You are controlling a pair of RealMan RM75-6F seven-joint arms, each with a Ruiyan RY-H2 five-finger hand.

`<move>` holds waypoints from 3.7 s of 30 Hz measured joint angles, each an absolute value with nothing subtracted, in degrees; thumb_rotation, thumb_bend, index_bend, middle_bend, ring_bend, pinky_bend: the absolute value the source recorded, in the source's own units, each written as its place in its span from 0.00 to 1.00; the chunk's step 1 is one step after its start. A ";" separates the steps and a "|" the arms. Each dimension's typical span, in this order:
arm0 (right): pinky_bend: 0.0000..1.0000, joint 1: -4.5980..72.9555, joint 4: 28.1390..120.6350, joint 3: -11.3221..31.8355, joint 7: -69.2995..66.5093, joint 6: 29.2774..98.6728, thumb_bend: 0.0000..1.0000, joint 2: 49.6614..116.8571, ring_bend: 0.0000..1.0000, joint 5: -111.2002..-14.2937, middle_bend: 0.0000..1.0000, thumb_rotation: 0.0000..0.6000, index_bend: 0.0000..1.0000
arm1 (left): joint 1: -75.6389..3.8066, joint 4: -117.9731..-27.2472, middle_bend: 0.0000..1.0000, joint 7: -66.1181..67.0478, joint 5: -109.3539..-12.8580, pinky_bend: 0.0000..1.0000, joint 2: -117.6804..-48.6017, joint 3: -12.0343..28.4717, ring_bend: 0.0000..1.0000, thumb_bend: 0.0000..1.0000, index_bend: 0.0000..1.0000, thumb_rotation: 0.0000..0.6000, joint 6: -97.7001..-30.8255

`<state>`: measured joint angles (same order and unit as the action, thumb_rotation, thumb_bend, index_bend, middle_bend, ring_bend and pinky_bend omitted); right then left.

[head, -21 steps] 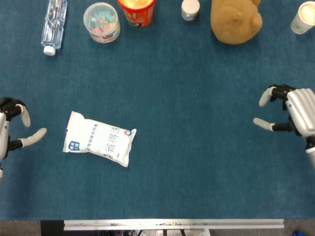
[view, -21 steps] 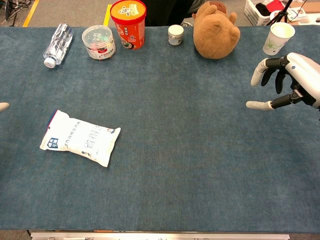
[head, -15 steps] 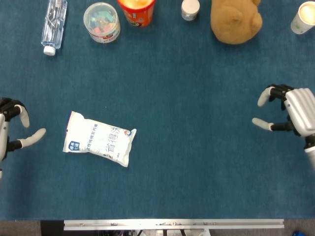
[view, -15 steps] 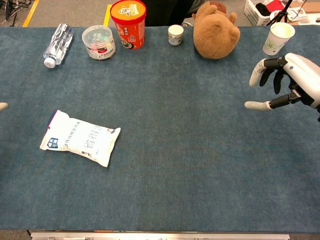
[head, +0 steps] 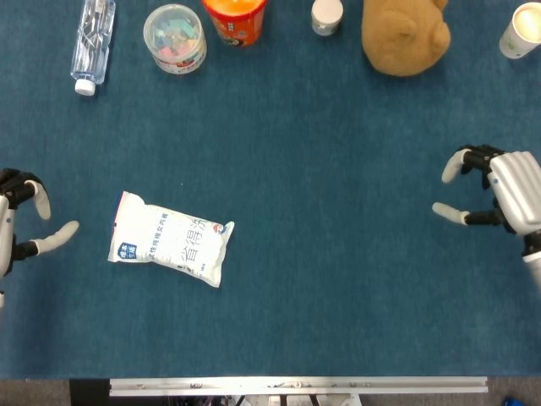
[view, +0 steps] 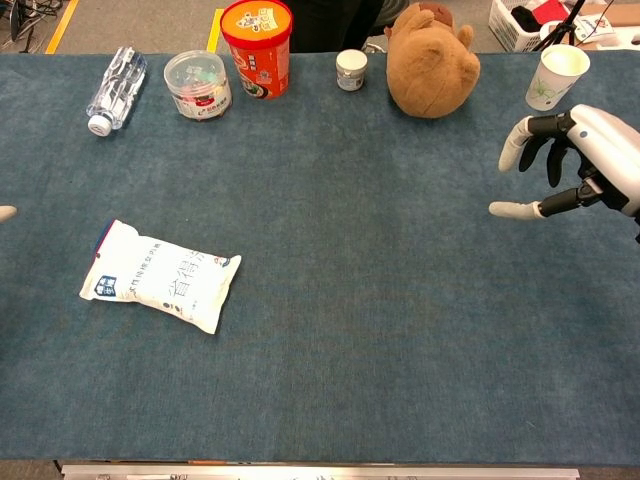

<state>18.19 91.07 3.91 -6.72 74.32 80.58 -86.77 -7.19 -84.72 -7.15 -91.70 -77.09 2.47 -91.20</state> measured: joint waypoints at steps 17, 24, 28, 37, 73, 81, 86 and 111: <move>0.65 16.90 93.67 4.47 -5.01 77.73 0.00 79.02 0.50 -87.86 0.55 1.00 0.58 | -6.94 -90.71 0.55 -7.20 -94.53 0.60 -72.06 0.90 0.40 0.04 0.62 0.95 -91.27; 0.65 17.24 94.48 4.73 -3.56 77.74 0.00 77.79 0.50 -88.48 0.55 1.00 0.58 | -8.74 -91.19 0.51 -5.62 -97.53 0.58 -70.20 -0.65 0.37 0.04 0.49 1.00 -87.96; 0.65 17.63 96.04 5.11 -1.79 77.93 0.00 75.89 0.50 -89.35 0.55 1.00 0.58 | -10.88 -91.21 0.31 -3.89 -99.55 0.45 -68.53 -2.15 0.23 0.04 0.30 1.00 -83.45; 0.65 17.84 98.42 5.66 0.15 78.05 0.00 72.75 0.50 -89.44 0.55 1.00 0.58 | -17.33 -96.46 0.00 7.05 -99.10 0.16 -63.45 -4.39 0.00 0.00 0.00 0.91 -67.00; 0.65 16.01 95.46 4.74 -3.75 78.71 0.00 71.93 0.50 -87.98 0.55 1.00 0.58 | -31.45 -97.17 0.00 23.21 -86.65 0.12 -68.47 -4.45 0.00 0.00 0.00 1.00 -44.44; 0.65 15.72 95.40 4.68 -4.33 78.79 0.00 71.80 0.50 -87.79 0.55 1.00 0.58 | -32.41 -94.85 0.00 22.61 -85.80 0.12 -71.32 -4.72 0.00 0.00 0.00 1.00 -43.92; 0.65 15.68 95.17 4.59 -4.66 78.61 0.00 71.80 0.50 -87.80 0.55 1.00 0.58 | -33.09 -93.44 0.00 22.49 -84.84 0.12 -72.34 -4.88 0.00 0.00 0.00 1.00 -43.29; 0.65 15.10 94.54 4.57 -5.18 78.72 0.00 71.93 0.50 -87.33 0.55 1.00 0.58 | -33.05 -89.83 0.49 14.94 -87.94 0.31 -74.71 -6.22 0.27 0.01 0.51 1.00 -47.74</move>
<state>15.10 94.54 4.57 -5.18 78.72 71.93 -87.33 -33.05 -89.83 14.94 -87.94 -74.71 -6.22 -47.74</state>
